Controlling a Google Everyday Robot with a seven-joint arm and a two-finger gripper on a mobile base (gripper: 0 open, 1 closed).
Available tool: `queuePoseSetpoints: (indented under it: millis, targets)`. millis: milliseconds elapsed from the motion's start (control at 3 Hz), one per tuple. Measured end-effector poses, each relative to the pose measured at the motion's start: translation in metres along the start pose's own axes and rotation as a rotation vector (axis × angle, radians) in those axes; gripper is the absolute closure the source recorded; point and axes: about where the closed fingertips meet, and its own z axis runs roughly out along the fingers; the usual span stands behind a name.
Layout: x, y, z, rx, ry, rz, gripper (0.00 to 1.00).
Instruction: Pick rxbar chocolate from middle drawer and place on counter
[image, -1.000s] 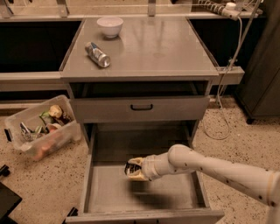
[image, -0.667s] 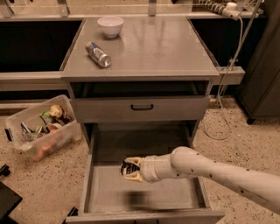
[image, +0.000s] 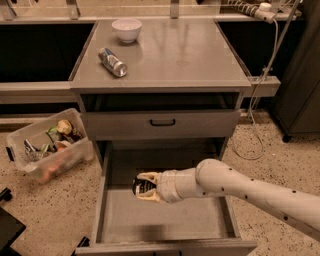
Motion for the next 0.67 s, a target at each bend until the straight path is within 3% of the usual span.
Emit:
queuePoseSetpoints:
  millis: [333,667]
  targets:
    - [-0.027,-0.028,-0.016,0.011,-0.045,-0.033,1.00]
    - [-0.079,-0.079,-0.048,0.037,-0.117,-0.113,1.00]
